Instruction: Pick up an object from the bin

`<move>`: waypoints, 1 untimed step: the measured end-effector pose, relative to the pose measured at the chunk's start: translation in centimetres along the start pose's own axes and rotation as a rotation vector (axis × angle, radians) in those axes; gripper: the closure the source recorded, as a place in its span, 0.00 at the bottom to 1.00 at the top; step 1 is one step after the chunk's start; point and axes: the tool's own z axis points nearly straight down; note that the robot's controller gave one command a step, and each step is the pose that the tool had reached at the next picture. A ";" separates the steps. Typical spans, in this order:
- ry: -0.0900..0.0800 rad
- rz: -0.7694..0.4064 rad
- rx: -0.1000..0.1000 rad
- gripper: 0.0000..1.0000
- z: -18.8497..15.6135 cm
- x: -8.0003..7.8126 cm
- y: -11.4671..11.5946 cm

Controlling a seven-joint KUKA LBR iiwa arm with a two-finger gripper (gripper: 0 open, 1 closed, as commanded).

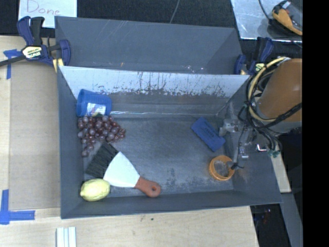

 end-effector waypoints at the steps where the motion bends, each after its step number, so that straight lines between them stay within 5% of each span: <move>1: -0.008 -0.005 0.001 0.00 -0.5 -0.2 0.1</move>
Offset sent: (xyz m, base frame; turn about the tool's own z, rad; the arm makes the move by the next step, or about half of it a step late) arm -0.0044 -0.0226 -0.0652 -0.1860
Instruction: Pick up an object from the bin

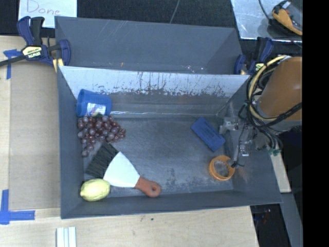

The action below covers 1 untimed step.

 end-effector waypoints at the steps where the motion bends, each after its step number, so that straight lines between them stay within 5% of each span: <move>1: -0.004 -0.180 -0.001 0.00 6.8 0.4 -2.3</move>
Offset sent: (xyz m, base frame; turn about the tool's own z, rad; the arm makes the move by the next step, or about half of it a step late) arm -0.0175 -0.0220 -0.0223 -0.1279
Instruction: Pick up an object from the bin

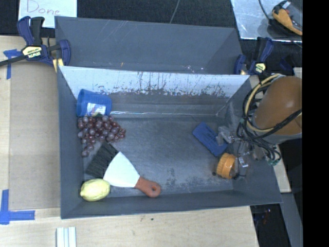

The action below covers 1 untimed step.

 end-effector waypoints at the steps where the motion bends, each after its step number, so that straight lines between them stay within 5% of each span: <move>1: -0.001 0.051 0.002 0.00 -4.6 1.2 0.3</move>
Offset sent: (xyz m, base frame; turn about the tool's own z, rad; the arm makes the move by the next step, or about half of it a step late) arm -0.0305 0.0091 0.0280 -0.7608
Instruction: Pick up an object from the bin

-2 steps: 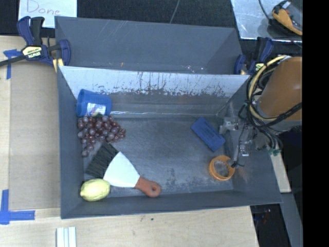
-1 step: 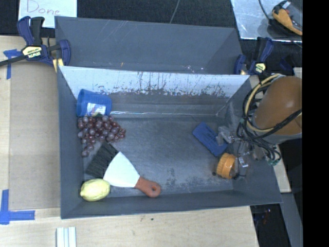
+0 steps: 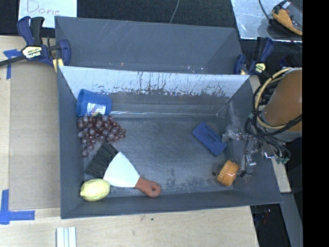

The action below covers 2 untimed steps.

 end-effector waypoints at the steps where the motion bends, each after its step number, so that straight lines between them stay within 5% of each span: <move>1: 0.001 -0.805 -0.014 0.00 1.8 1.5 1.6; 2: -0.008 -0.818 -0.016 0.00 4.4 -0.7 2.1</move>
Offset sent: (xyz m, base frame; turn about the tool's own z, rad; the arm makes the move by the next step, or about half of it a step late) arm 0.0009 0.0101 -0.0481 -0.8171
